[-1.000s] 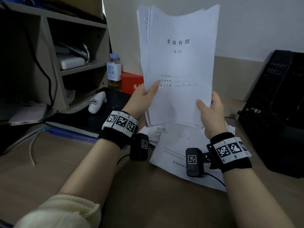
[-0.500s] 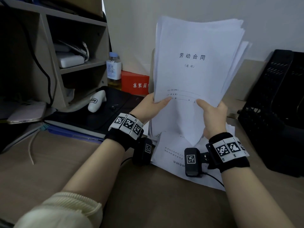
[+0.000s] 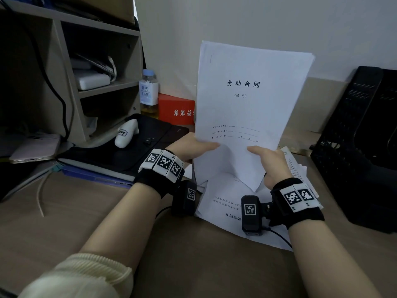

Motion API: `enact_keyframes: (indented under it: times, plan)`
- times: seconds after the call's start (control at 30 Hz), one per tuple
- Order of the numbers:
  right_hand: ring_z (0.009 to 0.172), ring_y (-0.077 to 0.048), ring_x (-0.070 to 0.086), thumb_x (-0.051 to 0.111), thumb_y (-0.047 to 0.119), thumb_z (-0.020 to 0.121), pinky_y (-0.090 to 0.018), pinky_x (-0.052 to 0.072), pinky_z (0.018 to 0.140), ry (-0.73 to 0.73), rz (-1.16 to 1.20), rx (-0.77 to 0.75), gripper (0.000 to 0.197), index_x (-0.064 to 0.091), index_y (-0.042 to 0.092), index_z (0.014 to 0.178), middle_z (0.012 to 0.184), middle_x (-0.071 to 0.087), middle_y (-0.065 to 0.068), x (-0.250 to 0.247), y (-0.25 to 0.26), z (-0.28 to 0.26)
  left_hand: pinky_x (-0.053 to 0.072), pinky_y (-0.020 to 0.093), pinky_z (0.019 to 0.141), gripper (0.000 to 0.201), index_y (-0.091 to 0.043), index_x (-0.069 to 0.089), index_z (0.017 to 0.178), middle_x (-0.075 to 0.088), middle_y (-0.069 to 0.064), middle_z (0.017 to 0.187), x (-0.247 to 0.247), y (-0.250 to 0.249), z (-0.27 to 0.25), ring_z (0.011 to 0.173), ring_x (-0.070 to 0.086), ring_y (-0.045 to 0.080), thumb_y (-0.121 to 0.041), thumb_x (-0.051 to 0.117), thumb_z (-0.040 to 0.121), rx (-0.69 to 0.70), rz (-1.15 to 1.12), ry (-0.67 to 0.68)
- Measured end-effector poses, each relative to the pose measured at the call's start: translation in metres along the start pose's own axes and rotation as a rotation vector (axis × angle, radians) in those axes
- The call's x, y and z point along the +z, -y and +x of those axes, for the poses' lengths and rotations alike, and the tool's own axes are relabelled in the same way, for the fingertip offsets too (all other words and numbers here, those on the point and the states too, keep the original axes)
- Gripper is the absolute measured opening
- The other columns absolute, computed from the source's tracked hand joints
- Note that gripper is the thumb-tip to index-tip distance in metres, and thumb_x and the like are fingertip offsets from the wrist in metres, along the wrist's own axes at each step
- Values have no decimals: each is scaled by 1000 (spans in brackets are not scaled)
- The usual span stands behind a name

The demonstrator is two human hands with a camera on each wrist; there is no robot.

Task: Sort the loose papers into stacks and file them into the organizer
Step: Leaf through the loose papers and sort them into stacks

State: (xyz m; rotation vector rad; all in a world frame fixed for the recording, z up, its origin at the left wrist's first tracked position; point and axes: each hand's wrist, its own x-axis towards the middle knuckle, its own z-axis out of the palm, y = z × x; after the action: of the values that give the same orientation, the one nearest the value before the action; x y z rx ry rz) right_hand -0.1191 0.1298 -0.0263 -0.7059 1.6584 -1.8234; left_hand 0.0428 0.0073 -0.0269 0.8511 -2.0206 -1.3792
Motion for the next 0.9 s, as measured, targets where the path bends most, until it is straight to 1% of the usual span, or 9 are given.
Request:
enact_keyframes:
  times: [0.17, 0.27, 0.4, 0.47, 0.53, 0.67, 0.77, 0.83, 0.9]
  plan:
    - [80, -17, 63, 65, 0, 86, -28, 52, 71, -37, 43, -48, 13, 62, 13, 87, 84, 66, 2, 5, 1, -3, 51, 31, 96, 44, -19, 61, 130, 66, -2, 125, 1, -1, -3, 113, 62, 13, -36, 66, 89, 49, 51, -26]
    - [82, -16, 66, 67, 3, 86, -30, 55, 76, -44, 57, -98, 12, 64, 12, 92, 85, 67, 4, 8, 5, -4, 51, 18, 82, 42, -17, 60, 130, 66, -4, 123, 2, -6, -7, 108, 62, 9, -35, 64, 91, 80, 18, -52]
    - [73, -9, 66, 65, 1, 86, -20, 55, 60, -20, 60, -115, 13, 64, 13, 90, 83, 68, 4, 7, 5, -3, 50, 7, 68, 42, -15, 58, 132, 64, -2, 125, 3, -8, -11, 106, 60, 9, -30, 61, 94, 101, 27, -43]
    - [76, -14, 65, 64, 0, 86, -22, 53, 59, -3, 30, -55, 16, 64, 10, 99, 91, 68, -2, 6, 1, -3, 49, 6, 59, 42, -19, 59, 132, 64, -4, 120, 3, -9, -13, 101, 62, 9, -35, 62, 93, 25, 113, 17]
    - [81, -18, 64, 62, 1, 87, -26, 51, 62, 10, 18, 12, 20, 63, 9, 106, 101, 68, -8, 4, -2, -2, 49, 14, 56, 45, -26, 58, 130, 63, -8, 113, 2, -11, -15, 90, 60, 4, -46, 62, 90, -82, 229, 71]
    - [89, -21, 64, 61, 2, 90, -21, 48, 56, -17, -4, 19, 22, 63, 3, 111, 110, 66, -10, 2, -1, -5, 55, 25, 71, 47, -24, 58, 131, 65, -4, 116, 4, -9, -14, 94, 62, 10, -49, 57, 92, -126, 267, 74]
    - [71, -10, 59, 62, 3, 90, -11, 45, 47, -33, -33, -53, 7, 61, 7, 96, 101, 65, -5, 2, 3, -7, 52, 22, 75, 43, -16, 58, 132, 65, 3, 125, 6, -11, -14, 97, 61, 11, -39, 55, 96, -47, 123, -3]
    - [69, -7, 58, 62, 3, 90, -12, 46, 51, -28, -45, -100, 10, 60, 9, 97, 96, 65, -2, 4, 8, -7, 51, 27, 88, 43, -18, 55, 135, 63, 0, 129, 6, -14, -16, 107, 60, 11, -37, 53, 97, 36, 61, -10]
    - [77, -13, 62, 63, 2, 89, -20, 49, 63, -11, -69, -132, 11, 62, 13, 93, 93, 67, 0, 5, 14, -8, 45, 36, 104, 44, -22, 51, 139, 61, -4, 133, 6, -17, -17, 120, 57, 13, -37, 53, 98, 97, 25, -9]
